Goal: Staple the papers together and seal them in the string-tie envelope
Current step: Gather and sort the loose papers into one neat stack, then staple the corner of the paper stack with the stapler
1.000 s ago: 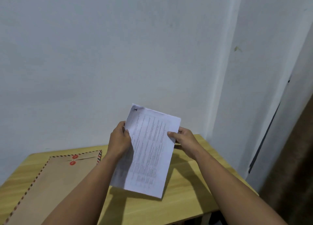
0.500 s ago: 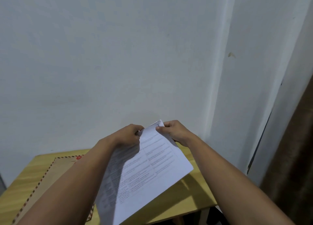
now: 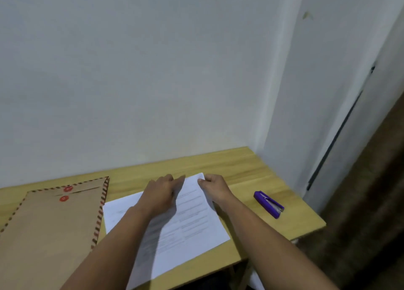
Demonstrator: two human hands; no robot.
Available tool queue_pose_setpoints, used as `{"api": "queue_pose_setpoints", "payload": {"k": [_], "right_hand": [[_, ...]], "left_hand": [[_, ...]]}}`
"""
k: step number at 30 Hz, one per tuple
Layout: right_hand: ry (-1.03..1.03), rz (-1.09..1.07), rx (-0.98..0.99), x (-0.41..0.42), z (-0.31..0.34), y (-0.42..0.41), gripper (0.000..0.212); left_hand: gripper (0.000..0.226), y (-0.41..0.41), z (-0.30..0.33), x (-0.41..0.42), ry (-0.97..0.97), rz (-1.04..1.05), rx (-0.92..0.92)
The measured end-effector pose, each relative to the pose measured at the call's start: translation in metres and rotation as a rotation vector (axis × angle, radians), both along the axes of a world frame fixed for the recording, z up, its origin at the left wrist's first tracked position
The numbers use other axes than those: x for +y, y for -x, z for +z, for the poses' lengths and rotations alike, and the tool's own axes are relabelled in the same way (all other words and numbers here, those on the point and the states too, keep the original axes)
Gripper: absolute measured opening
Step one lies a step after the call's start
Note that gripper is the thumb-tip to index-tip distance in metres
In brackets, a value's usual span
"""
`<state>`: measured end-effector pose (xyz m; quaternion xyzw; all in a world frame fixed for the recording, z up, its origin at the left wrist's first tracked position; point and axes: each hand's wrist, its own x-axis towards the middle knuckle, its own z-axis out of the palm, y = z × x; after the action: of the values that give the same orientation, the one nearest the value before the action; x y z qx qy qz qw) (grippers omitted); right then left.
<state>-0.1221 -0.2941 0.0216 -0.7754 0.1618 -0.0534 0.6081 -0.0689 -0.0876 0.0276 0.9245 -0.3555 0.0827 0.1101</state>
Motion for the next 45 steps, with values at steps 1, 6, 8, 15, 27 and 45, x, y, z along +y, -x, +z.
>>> {"api": "queue_pose_setpoints", "payload": {"k": [1,6,8,15,27,45], "right_hand": [[0.088,-0.027,0.006,-0.006,-0.006,-0.005,0.031],[0.209,-0.140,0.047,-0.049,-0.013,-0.026,0.025],[0.425,-0.148,0.117,-0.070,-0.001,-0.027,0.014],[1.045,0.209,0.996,-0.118,0.074,0.001,0.084],[0.218,0.149,0.592,-0.120,0.055,0.004,0.022],[-1.028,0.294,0.243,-0.082,-0.009,0.001,0.069]], "left_hand": [[0.065,-0.006,-0.012,-0.004,0.006,-0.006,-0.008],[0.060,-0.020,-0.061,-0.016,0.037,-0.032,-0.038],[0.060,-0.020,-0.072,-0.015,0.095,-0.030,-0.058],[0.061,-0.013,-0.081,-0.016,0.212,0.022,-0.046],[0.049,-0.006,-0.075,-0.015,0.261,0.015,0.013],[0.052,-0.005,-0.075,-0.014,0.235,0.014,-0.017]]}}
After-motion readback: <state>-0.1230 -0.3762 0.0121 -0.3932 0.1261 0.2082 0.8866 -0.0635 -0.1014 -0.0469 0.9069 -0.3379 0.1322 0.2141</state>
